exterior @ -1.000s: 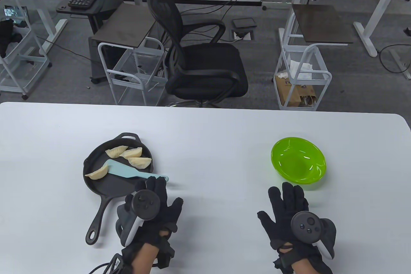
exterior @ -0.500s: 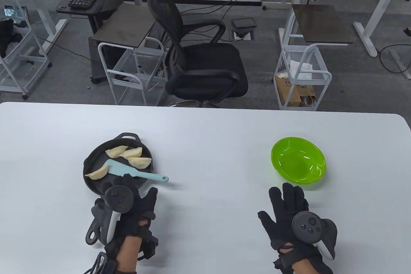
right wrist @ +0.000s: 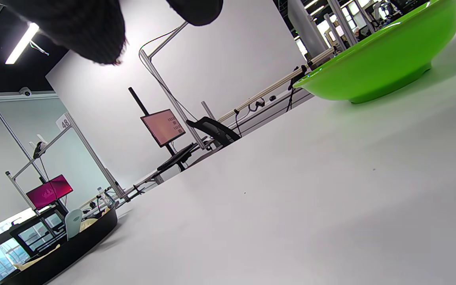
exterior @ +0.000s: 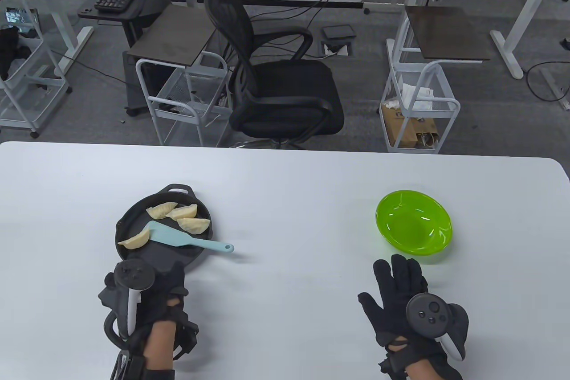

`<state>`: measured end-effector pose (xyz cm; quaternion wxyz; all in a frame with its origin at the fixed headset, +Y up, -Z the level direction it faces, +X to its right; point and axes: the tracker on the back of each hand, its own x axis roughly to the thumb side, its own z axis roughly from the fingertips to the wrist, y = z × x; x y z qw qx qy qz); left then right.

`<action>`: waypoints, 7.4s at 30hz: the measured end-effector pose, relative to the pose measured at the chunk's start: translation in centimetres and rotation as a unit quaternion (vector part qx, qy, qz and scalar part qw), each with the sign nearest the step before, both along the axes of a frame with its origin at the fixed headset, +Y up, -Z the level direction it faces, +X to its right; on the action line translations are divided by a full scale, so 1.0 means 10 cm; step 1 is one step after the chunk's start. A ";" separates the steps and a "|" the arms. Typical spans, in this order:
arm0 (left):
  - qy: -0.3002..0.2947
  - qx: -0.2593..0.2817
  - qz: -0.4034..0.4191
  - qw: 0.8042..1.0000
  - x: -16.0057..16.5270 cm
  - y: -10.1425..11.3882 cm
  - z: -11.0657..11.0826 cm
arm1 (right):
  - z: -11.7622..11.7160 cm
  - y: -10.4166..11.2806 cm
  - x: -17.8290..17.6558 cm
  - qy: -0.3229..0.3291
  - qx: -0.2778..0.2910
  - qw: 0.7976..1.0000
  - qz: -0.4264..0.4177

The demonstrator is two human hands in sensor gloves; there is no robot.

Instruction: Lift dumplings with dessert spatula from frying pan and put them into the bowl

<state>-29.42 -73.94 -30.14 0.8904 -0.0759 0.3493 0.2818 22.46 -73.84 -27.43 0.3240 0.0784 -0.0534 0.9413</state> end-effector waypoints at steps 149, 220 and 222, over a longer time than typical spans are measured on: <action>-0.284 -0.132 0.048 0.948 1.43 -0.08 0.15 | -0.03 -0.05 0.01 0.002 -0.033 0.999 -0.018; -0.455 -0.226 0.068 0.859 1.90 -0.39 0.18 | -0.01 0.15 -0.08 0.026 0.031 0.999 -0.001; -0.455 -0.226 0.068 0.859 1.90 -0.39 0.18 | 0.00 0.17 -0.08 0.029 0.034 0.999 -0.004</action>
